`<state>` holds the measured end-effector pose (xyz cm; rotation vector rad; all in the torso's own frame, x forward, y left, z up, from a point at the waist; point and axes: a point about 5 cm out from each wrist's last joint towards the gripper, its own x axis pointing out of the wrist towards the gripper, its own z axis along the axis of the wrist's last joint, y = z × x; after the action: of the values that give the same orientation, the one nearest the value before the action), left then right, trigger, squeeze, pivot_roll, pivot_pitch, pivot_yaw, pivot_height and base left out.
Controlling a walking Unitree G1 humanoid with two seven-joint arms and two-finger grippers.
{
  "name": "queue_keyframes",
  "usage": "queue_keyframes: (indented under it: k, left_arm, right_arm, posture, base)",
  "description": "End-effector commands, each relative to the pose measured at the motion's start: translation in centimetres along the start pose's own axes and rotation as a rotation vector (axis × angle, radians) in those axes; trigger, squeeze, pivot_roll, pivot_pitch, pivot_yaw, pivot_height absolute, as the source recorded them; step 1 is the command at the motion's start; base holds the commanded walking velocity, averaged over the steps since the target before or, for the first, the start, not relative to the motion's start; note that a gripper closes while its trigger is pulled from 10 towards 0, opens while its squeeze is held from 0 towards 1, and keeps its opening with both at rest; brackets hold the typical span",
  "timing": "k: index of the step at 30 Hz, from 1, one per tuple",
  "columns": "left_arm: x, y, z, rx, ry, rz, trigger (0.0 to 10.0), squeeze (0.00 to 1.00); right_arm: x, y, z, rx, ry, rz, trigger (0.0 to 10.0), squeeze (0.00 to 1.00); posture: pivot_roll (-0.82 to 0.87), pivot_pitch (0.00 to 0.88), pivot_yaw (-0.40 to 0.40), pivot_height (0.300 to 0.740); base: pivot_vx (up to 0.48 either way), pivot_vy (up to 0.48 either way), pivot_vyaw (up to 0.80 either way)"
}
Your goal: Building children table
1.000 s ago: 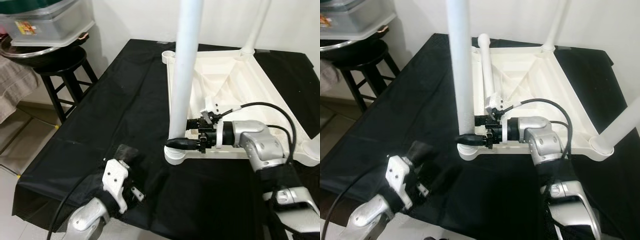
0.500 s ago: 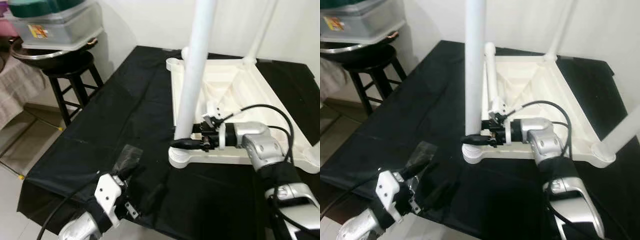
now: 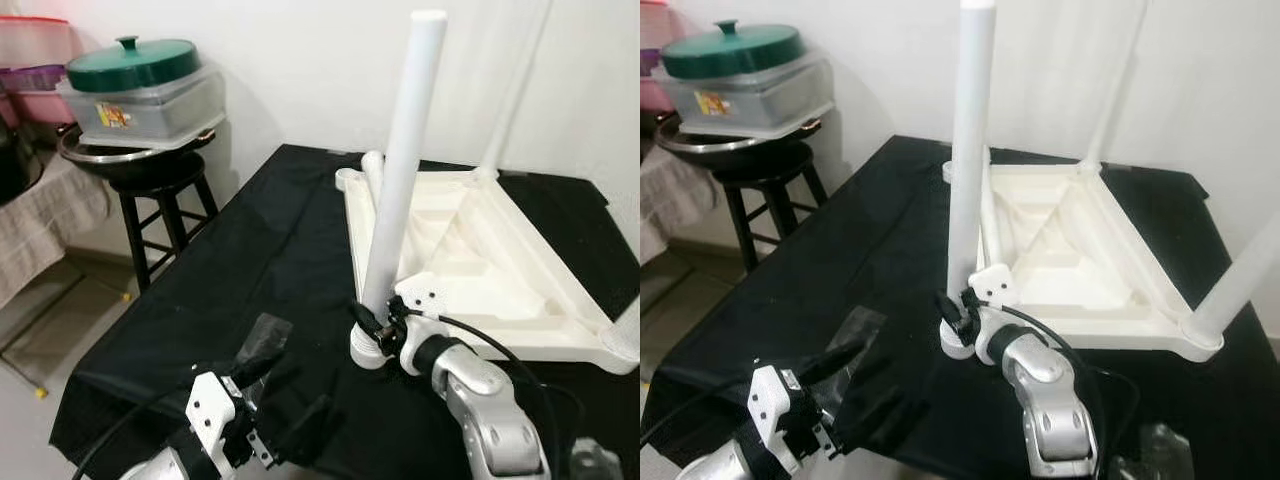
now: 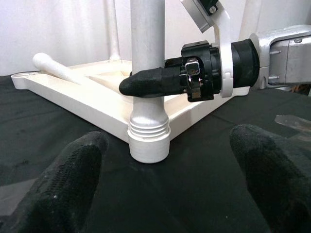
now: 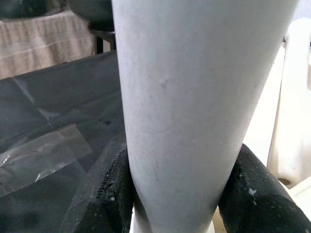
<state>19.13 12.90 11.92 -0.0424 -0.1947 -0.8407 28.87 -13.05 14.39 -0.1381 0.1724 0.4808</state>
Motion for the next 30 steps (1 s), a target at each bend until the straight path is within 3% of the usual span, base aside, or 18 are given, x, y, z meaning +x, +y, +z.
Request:
queue_keyframes:
  k: [1, 3, 4, 8, 10, 11, 13, 14, 15, 24, 25, 27, 28, 30]
  left_arm:
    - [-0.3, 0.3, -0.5, -0.012, 0.022, 0.004, 10.0, 0.0]
    - [-0.3, 0.3, -0.6, -0.021, 0.025, 0.007, 10.0, 0.0]
    - [-0.3, 0.2, -0.7, -0.024, 0.025, 0.006, 10.0, 0.0]
    - [-0.3, 0.1, -0.8, -0.031, 0.029, 0.006, 10.0, 0.0]
    - [-0.3, 0.1, -0.8, -0.032, 0.029, 0.005, 10.0, 0.0]
    - [-0.2, 0.0, -0.9, -0.032, 0.031, 0.008, 10.0, 0.0]
    - [-0.2, 0.0, -0.9, -0.033, 0.031, 0.006, 10.0, 0.0]
    - [-0.1, -0.1, -1.0, -0.035, 0.031, 0.003, 10.0, 0.0]
    - [-0.1, -0.2, -1.1, -0.037, 0.032, -0.004, 10.0, 0.0]
    - [-0.2, -0.9, -1.2, -0.042, 0.041, -0.035, 10.0, 0.0]
    - [-0.3, -0.9, -1.1, -0.046, 0.04, -0.041, 10.0, 0.0]
    - [-0.3, -1.0, -1.1, -0.048, 0.039, -0.045, 10.0, 0.0]
    - [-0.3, -1.0, -1.1, -0.05, 0.038, -0.047, 10.0, 0.0]
    - [-0.2, -0.9, -1.0, -0.053, 0.034, -0.056, 10.0, 0.0]
  right_arm:
    - [-0.1, -0.5, -2.1, -0.01, 0.129, -0.021, 10.0, 0.0]
    - [0.3, -0.8, -1.0, -0.015, 0.092, 0.022, 10.0, 0.0]
    - [0.4, -0.9, -0.6, -0.016, 0.072, 0.05, 10.0, 1.0]
    - [0.3, -1.2, 1.9, -0.066, -0.016, 0.303, 10.0, 1.0]
    - [0.0, -1.0, 2.5, -0.089, -0.023, 0.35, 10.0, 1.0]
    - [-0.3, -1.1, 3.2, -0.135, -0.05, 0.4, 10.0, 0.78]
    - [-0.5, -1.3, 3.8, -0.156, -0.065, 0.446, 10.0, 0.78]
    - [-0.7, -1.8, 4.3, -0.189, -0.083, 0.524, 10.0, 0.0]
    - [-0.6, -2.4, 4.6, -0.214, -0.089, 0.604, 10.0, 0.0]
    - [0.8, -3.7, 5.0, -0.217, -0.048, 0.839, 10.0, 0.0]
    - [1.1, -3.9, 5.1, -0.212, -0.048, 0.847, 1.9, 0.0]
    - [1.3, -4.1, 5.3, -0.209, -0.05, 0.853, 1.9, 0.0]
    - [1.4, -4.2, 5.5, -0.201, -0.053, 0.86, 0.0, 0.0]
    - [1.7, -4.4, 5.6, -0.211, -0.037, 0.918, 0.0, 0.0]
  posture:
    - [0.04, 0.078, 0.027, 0.74]
    - [0.04, 0.076, 0.028, 0.74]
    - [0.04, 0.076, 0.028, 0.74]
    - [0.04, 0.071, 0.029, 0.74]
    - [0.04, 0.071, 0.029, 0.74]
    - [0.04, 0.068, 0.03, 0.74]
    - [0.05, 0.067, 0.029, 0.74]
    - [0.06, 0.065, 0.026, 0.74]
    - [0.06, 0.061, 0.028, 0.74]
    - [0.08, 0.048, 0.033, 0.74]
    - [0.08, 0.043, 0.036, 0.74]
    - [0.08, 0.043, 0.036, 0.74]
    - [0.08, 0.041, 0.038, 0.74]
    - [0.08, 0.036, 0.041, 0.74]
  base:
    - [0.0, 0.0, 0.0]
    - [0.0, 0.0, 0.0]
    - [0.0, 0.0, 0.0]
    - [0.0, 0.0, 0.0]
    - [0.0, 0.0, 0.0]
    - [0.0, 0.0, 0.0]
    - [0.0, 0.0, 0.0]
    - [0.0, 0.0, 0.0]
    - [0.0, 0.0, 0.0]
    - [0.0, 0.0, 0.0]
    - [0.0, 0.0, 0.0]
    - [0.0, 0.0, 0.0]
    - [0.0, 0.0, 0.0]
    - [0.0, 0.0, 0.0]
